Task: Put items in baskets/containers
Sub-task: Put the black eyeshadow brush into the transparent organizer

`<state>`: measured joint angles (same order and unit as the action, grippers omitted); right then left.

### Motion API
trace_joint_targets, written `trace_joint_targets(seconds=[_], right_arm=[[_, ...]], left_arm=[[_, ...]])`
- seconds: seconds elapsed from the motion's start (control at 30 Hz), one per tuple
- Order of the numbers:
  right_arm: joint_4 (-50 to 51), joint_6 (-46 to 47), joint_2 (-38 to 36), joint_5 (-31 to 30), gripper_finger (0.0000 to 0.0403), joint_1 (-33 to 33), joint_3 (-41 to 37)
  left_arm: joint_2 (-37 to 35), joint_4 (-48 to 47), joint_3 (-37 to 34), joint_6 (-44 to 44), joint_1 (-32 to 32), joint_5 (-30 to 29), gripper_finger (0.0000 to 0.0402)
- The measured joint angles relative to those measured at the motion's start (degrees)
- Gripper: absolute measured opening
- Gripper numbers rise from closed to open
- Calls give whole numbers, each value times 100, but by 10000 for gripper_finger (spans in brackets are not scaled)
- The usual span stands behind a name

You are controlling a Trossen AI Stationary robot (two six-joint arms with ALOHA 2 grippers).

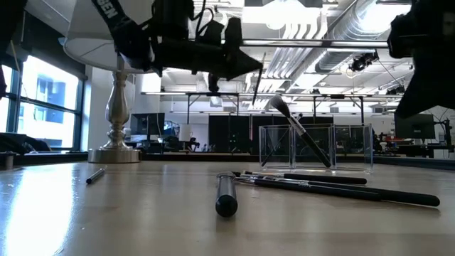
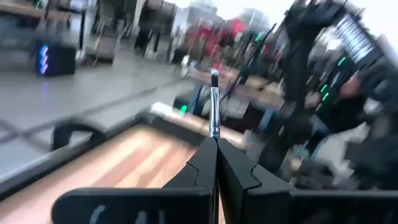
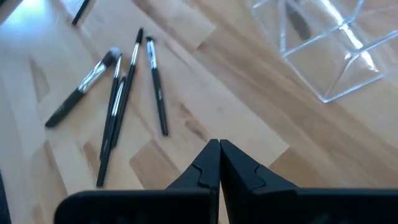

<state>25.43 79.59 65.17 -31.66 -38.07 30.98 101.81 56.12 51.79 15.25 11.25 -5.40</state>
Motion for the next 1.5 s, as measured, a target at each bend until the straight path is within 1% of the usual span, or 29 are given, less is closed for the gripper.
trace_joint_targets(seconds=[0.07,0.13,0.2,0.27,0.4,0.67,0.83,1.03,1.2,1.33,1.5], right_arm=[[-17,67,0,11,1,106,0],[-67,150,0,19,1,194,0],[-178,145,0,26,1,271,0],[-249,147,0,24,2,339,0],[-361,147,0,22,1,457,0],[-450,145,0,31,1,657,0],[-480,143,0,33,1,670,0],[-521,125,0,44,1,669,0],[-534,121,0,80,2,668,0],[-522,97,0,192,1,667,0],[-515,-58,0,210,1,667,0]], left_arm=[[185,129,91,0,2,26,0],[251,-38,68,-1,6,196,0],[244,32,108,-72,8,346,0],[207,118,136,-152,6,357,0],[230,31,114,-151,4,500,0],[234,38,120,-151,2,523,0],[439,70,138,-79,2,486,0],[720,42,580,46,-1,630,0],[768,-612,799,-24,-2,643,0],[766,-745,842,-40,-3,637,0],[949,-830,840,-33,-3,637,0]])
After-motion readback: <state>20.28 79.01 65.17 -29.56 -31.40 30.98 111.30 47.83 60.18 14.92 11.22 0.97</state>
